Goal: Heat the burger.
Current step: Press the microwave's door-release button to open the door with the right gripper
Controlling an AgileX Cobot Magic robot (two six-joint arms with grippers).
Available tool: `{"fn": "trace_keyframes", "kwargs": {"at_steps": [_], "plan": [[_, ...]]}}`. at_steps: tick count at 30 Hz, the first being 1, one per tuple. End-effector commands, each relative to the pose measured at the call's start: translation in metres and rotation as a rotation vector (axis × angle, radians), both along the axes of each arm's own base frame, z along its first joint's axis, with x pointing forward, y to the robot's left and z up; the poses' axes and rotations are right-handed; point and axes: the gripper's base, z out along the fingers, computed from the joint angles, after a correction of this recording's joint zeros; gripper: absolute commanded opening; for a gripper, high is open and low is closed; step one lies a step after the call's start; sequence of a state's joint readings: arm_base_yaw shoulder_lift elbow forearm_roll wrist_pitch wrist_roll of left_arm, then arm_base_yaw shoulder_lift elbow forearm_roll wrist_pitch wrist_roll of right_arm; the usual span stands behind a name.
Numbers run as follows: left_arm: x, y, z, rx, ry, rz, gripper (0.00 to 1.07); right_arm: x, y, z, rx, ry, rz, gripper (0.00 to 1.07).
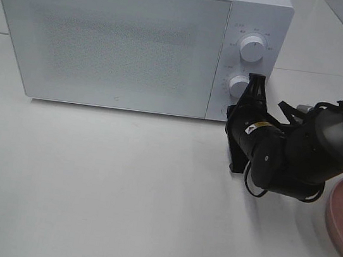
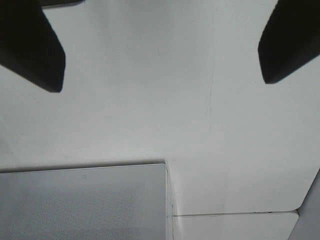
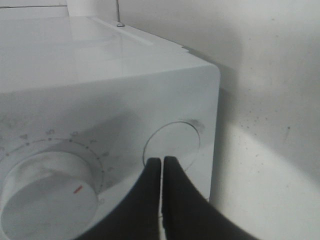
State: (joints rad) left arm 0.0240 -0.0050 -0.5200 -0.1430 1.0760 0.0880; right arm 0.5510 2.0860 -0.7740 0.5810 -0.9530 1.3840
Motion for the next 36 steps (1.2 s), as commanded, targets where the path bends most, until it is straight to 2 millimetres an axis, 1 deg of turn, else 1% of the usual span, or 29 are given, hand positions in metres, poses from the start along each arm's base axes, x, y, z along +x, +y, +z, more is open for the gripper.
{"fn": "trace_keyframes", "kwargs": {"at_steps": [1, 3, 6, 8, 19, 28, 36], "plan": [[-0.002, -0.001, 0.0, -0.007, -0.023, -0.005, 0.98, 0.004, -0.002, -0.001, -0.015, 0.01, -0.005, 0.0], [-0.002, -0.001, 0.0, -0.007, -0.023, -0.005, 0.98, 0.008, -0.001, -0.003, -0.012, 0.017, -0.005, 0.0], [-0.002, -0.001, 0.0, -0.007, -0.023, -0.005, 0.98, 0.009, 0.0, -0.004, -0.012, 0.022, -0.004, 0.0], [-0.002, -0.001, 0.0, -0.007, -0.023, -0.005, 0.98, 0.012, 0.002, -0.01, 0.0, 0.032, -0.012, 0.0], [-0.002, -0.001, 0.0, -0.008, -0.023, -0.005, 0.98, 0.018, 0.001, -0.015, 0.004, 0.022, -0.058, 0.0], [-0.002, -0.001, 0.0, -0.008, -0.023, -0.005, 0.98, 0.028, -0.001, -0.009, -0.01, -0.02, -0.086, 0.0], [-0.002, -0.001, 0.0, -0.008, -0.023, -0.005, 0.98, 0.034, -0.003, 0.003, 0.002, -0.152, -0.123, 0.0]]}}
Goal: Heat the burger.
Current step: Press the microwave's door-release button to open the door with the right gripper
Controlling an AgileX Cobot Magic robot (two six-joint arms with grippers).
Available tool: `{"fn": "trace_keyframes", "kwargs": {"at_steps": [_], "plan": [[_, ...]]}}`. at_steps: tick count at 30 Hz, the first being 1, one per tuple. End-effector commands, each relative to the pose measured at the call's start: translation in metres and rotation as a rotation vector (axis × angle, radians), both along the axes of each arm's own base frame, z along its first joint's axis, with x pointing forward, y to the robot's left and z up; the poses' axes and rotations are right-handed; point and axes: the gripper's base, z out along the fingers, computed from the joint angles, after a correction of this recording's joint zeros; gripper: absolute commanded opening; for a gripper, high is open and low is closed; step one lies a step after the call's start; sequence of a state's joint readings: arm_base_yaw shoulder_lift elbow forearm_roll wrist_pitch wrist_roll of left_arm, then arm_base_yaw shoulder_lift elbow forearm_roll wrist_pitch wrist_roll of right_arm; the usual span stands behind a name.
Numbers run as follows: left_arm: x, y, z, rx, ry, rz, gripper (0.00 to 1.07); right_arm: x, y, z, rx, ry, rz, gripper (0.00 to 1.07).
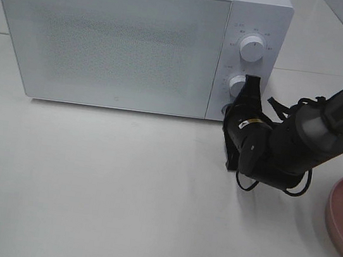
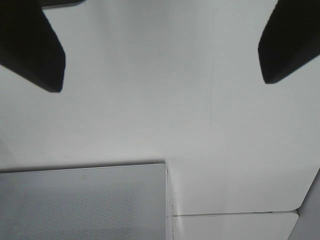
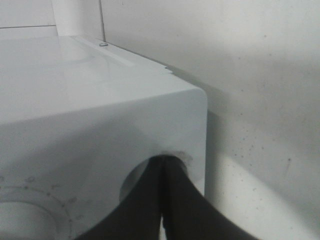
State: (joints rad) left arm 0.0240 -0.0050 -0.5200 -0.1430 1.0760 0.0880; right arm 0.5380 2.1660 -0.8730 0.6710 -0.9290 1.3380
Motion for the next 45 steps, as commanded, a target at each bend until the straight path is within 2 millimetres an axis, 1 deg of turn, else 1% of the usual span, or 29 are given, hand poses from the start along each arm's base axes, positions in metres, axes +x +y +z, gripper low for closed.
{"fn": "trace_keyframes", "kwargs": {"at_steps": [1, 5, 7, 12, 17, 25, 32, 34, 40, 42, 45], "plan": [[-0.002, -0.001, 0.0, -0.008, -0.023, -0.005, 0.98, 0.016, -0.004, 0.021, 0.008, -0.2, -0.056, 0.0], [-0.002, -0.001, 0.0, -0.008, -0.023, -0.005, 0.98, 0.022, -0.001, 0.026, 0.02, -0.223, -0.056, 0.0], [-0.002, -0.001, 0.0, -0.008, -0.023, -0.005, 0.98, 0.028, 0.003, 0.031, 0.031, -0.263, -0.063, 0.0], [-0.002, -0.001, 0.0, -0.008, -0.023, -0.005, 0.98, 0.038, 0.007, 0.03, 0.048, -0.308, -0.077, 0.0], [-0.002, -0.001, 0.0, -0.008, -0.023, -0.005, 0.98, 0.04, 0.008, 0.033, 0.034, -0.325, -0.071, 0.0], [-0.002, -0.001, 0.0, -0.008, -0.023, -0.005, 0.98, 0.04, 0.009, 0.032, 0.016, -0.307, -0.06, 0.0], [-0.002, -0.001, 0.0, -0.008, -0.023, -0.005, 0.98, 0.035, 0.008, 0.025, 0.012, -0.252, -0.047, 0.0], [-0.002, -0.001, 0.0, -0.008, -0.023, -0.005, 0.98, 0.027, 0.011, 0.02, 0.007, -0.221, -0.034, 0.0], [-0.002, -0.001, 0.0, -0.008, -0.023, -0.005, 0.98, 0.02, 0.009, 0.02, 0.01, -0.162, -0.021, 0.0], [-0.002, -0.001, 0.0, -0.008, -0.023, -0.005, 0.98, 0.011, 0.007, 0.021, -0.001, -0.089, 0.013, 0.0], [-0.002, -0.001, 0.0, -0.008, -0.023, -0.005, 0.98, 0.008, 0.007, 0.021, -0.005, -0.063, 0.023, 0.0]]}}
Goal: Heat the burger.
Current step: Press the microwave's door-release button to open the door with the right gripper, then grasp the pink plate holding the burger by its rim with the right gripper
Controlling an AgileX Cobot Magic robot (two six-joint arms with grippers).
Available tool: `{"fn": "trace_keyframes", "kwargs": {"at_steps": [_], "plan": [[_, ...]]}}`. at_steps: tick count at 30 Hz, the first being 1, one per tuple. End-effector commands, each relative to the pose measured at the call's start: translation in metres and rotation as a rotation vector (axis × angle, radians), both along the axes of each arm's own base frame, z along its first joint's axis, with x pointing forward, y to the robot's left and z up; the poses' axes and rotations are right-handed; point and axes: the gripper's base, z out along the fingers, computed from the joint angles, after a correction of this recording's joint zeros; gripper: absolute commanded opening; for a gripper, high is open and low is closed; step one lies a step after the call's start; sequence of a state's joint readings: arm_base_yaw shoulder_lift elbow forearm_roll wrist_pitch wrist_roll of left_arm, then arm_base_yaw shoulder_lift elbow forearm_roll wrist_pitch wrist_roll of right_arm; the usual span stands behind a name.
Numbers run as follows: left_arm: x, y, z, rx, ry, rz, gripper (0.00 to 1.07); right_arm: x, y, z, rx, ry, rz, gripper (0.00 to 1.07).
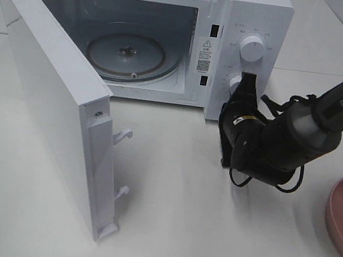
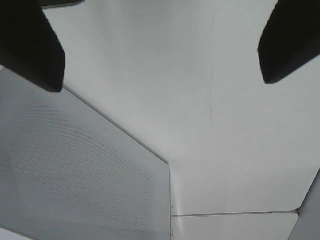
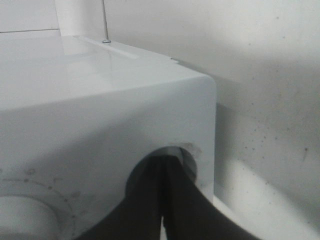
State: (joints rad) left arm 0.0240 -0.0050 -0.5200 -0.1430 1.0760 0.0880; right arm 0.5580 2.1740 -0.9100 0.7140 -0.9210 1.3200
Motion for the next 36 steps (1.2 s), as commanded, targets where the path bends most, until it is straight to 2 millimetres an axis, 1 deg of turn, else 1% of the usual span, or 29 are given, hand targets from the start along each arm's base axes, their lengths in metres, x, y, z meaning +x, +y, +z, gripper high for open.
{"fn": "trace_keyframes", "kwargs": {"at_steps": [1, 2, 4, 5, 8, 10, 11, 12, 14, 15, 16, 17, 19, 20, 21, 22, 23, 24, 25, 26, 27, 28, 29, 30, 31, 32, 34, 35, 36], "plan": [[-0.002, -0.001, 0.0, -0.008, -0.023, -0.005, 0.98, -0.001, -0.003, 0.019, -0.025, -0.009, 0.053, 0.0], [-0.002, -0.001, 0.0, -0.008, -0.023, -0.005, 0.98, -0.006, -0.004, 0.018, -0.037, 0.031, 0.073, 0.0], [-0.002, -0.001, 0.0, -0.008, -0.023, -0.005, 0.98, -0.009, -0.005, 0.019, -0.044, 0.041, 0.081, 0.0], [-0.002, -0.001, 0.0, -0.008, -0.023, -0.005, 0.98, -0.014, -0.007, 0.022, -0.059, 0.07, 0.1, 0.0], [-0.002, -0.001, 0.0, -0.008, -0.023, -0.005, 0.98, -0.016, -0.007, 0.023, -0.068, 0.076, 0.108, 0.0], [-0.002, -0.001, 0.0, -0.008, -0.023, -0.005, 0.98, -0.024, -0.008, 0.027, -0.09, 0.133, 0.153, 0.0], [-0.002, -0.001, 0.0, -0.008, -0.023, -0.005, 0.98, -0.024, -0.008, 0.027, -0.09, 0.133, 0.153, 0.0], [-0.002, -0.001, 0.0, -0.008, -0.023, -0.005, 0.98, -0.028, -0.008, 0.03, -0.107, 0.151, 0.178, 0.0], [-0.002, -0.001, 0.0, -0.008, -0.023, -0.005, 0.98, -0.029, -0.009, 0.032, -0.121, 0.153, 0.192, 0.0], [-0.002, -0.001, 0.0, -0.008, -0.023, -0.005, 0.98, -0.033, -0.009, 0.038, -0.154, 0.16, 0.231, 0.0], [-0.002, -0.001, 0.0, -0.008, -0.023, -0.005, 0.98, -0.033, -0.009, 0.038, -0.154, 0.16, 0.231, 0.0], [-0.002, -0.001, 0.0, -0.008, -0.023, -0.005, 0.98, -0.036, -0.01, 0.044, -0.188, 0.166, 0.268, 0.0], [-0.002, -0.001, 0.0, -0.008, -0.023, -0.005, 0.98, -0.038, -0.01, 0.046, -0.201, 0.18, 0.289, 0.0], [-0.002, -0.001, 0.0, -0.008, -0.023, -0.005, 0.98, -0.041, -0.009, 0.052, -0.245, 0.19, 0.355, 0.0], [-0.002, -0.001, 0.0, -0.008, -0.023, -0.005, 0.98, -0.041, -0.009, 0.052, -0.245, 0.19, 0.355, 0.0], [-0.002, -0.001, 0.0, -0.008, -0.023, -0.005, 0.98, -0.045, -0.007, 0.057, -0.298, 0.194, 0.433, 0.0], [-0.002, -0.001, 0.0, -0.008, -0.023, -0.005, 0.98, -0.045, -0.007, 0.057, -0.298, 0.194, 0.433, 0.0], [-0.002, -0.001, 0.0, -0.008, -0.023, -0.005, 0.98, -0.046, -0.006, 0.059, -0.326, 0.195, 0.47, 0.0], [-0.002, -0.001, 0.0, -0.008, -0.023, -0.005, 0.98, -0.05, -0.004, 0.064, -0.381, 0.204, 0.557, 0.0], [-0.002, -0.001, 0.0, -0.008, -0.023, -0.005, 0.98, -0.05, -0.004, 0.064, -0.381, 0.204, 0.557, 0.0], [-0.002, -0.001, 0.0, -0.008, -0.023, -0.005, 0.98, -0.055, -0.002, 0.067, -0.432, 0.221, 0.637, 0.01], [-0.002, -0.001, 0.0, -0.008, -0.023, -0.005, 0.98, -0.057, -0.002, 0.069, -0.46, 0.22, 0.674, 0.01], [-0.002, -0.001, 0.0, -0.008, -0.023, -0.005, 0.98, -0.057, -0.002, 0.069, -0.46, 0.22, 0.674, 0.01], [-0.002, -0.001, 0.0, -0.008, -0.023, -0.005, 0.98, -0.061, -0.001, 0.072, -0.522, 0.233, 0.752, 0.01], [-0.002, -0.001, 0.0, -0.008, -0.023, -0.005, 0.98, -0.061, -0.001, 0.072, -0.522, 0.233, 0.752, 0.01], [-0.002, -0.001, 0.0, -0.008, -0.023, -0.005, 0.98, -0.065, -0.001, 0.074, -0.582, 0.244, 0.825, 0.01], [-0.002, -0.001, 0.0, -0.008, -0.023, -0.005, 0.98, -0.067, -0.001, 0.076, -0.609, 0.249, 0.858, 0.01], [-0.002, -0.001, 0.0, -0.008, -0.023, -0.005, 0.98, -0.073, -0.002, 0.08, -0.677, 0.259, 0.94, 0.02], [-0.002, -0.001, 0.0, -0.008, -0.023, -0.005, 0.98, -0.073, -0.002, 0.08, -0.677, 0.259, 0.94, 0.02]]}}
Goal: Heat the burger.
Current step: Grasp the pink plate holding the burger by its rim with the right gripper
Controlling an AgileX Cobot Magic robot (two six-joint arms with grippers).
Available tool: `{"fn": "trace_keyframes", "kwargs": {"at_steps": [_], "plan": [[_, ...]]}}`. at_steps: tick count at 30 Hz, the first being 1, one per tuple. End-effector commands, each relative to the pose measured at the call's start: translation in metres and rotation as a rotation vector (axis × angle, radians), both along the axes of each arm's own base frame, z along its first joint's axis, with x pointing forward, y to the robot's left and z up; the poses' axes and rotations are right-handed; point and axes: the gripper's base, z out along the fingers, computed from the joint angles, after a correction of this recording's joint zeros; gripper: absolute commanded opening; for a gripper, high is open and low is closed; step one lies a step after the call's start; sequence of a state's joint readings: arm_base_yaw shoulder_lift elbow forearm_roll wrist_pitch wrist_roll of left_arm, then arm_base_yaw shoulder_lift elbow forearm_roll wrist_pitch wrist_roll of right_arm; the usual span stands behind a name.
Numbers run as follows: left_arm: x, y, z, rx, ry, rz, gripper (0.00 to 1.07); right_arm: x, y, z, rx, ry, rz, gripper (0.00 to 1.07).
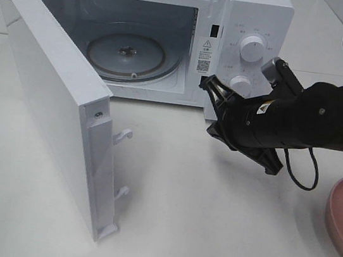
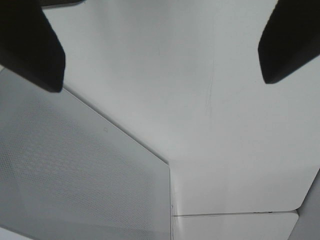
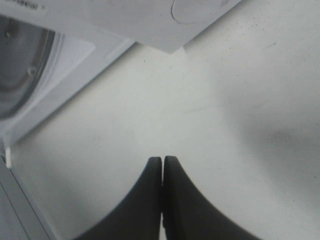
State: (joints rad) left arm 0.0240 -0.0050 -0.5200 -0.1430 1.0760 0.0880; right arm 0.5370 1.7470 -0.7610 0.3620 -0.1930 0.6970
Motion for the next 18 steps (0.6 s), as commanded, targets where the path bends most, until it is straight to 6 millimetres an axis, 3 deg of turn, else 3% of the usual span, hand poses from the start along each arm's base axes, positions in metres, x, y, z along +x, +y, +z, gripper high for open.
{"fn": "trace_keyframes", "kwargs": {"at_steps": [1, 10, 18], "plan": [[-0.002, -0.001, 0.0, -0.008, -0.023, -0.005, 0.98, -0.013, -0.003, 0.012, -0.15, 0.01, 0.216, 0.03], [-0.002, -0.001, 0.0, -0.008, -0.023, -0.005, 0.98, -0.039, -0.016, 0.036, -0.378, 0.068, 0.525, 0.05], [-0.002, -0.001, 0.0, -0.008, -0.023, -0.005, 0.98, -0.055, -0.036, 0.053, -0.515, 0.125, 0.655, 0.07]]}}
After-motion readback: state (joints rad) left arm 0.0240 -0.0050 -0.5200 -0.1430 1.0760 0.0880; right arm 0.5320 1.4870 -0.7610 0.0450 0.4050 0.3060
